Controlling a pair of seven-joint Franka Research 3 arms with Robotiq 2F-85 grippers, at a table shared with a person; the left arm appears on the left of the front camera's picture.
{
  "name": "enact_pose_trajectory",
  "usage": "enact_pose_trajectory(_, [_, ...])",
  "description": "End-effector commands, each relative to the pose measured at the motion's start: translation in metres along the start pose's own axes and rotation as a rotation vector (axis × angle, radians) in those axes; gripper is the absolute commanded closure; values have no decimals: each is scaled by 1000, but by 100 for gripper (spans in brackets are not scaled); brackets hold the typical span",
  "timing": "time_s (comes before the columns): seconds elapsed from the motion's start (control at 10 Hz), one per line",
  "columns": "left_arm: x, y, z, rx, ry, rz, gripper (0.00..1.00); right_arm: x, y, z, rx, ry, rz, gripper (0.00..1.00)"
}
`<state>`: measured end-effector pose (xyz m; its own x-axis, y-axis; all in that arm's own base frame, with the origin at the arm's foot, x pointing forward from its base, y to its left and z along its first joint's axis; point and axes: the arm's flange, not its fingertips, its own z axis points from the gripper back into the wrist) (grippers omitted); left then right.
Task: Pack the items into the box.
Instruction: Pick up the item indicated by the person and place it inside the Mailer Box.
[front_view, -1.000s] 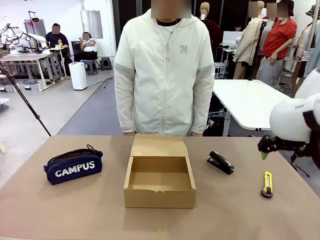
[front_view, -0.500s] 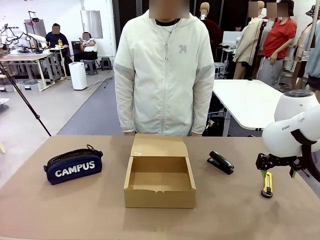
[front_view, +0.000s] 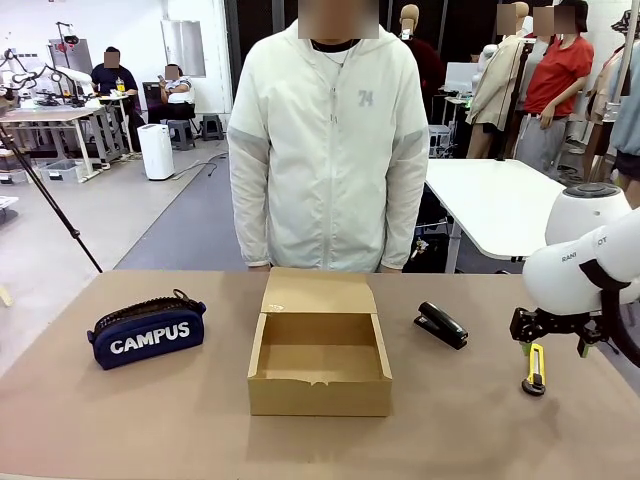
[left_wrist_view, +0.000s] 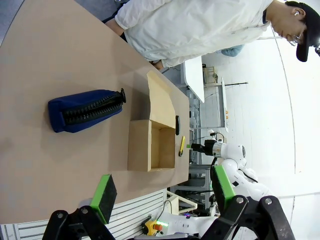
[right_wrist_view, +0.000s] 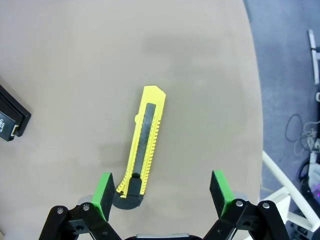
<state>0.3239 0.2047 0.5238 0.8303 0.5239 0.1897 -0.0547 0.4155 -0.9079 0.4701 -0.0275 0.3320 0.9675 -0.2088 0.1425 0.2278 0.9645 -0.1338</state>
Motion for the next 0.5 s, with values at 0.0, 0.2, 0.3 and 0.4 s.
enact_pose_trajectory(0.0, [0,0,2,2,6,-12,0,0,0,0,-1,0,0,0])
enact_pose_trajectory(0.2, [0,0,2,2,6,-12,0,4,6,-9,31,80,-478,0])
enact_pose_trajectory(0.3, [0,0,2,2,6,-12,0,5,3,-12,109,112,-569,0])
enact_pose_trajectory(0.4, [0,0,2,2,6,-12,0,6,2,-16,160,143,-653,0])
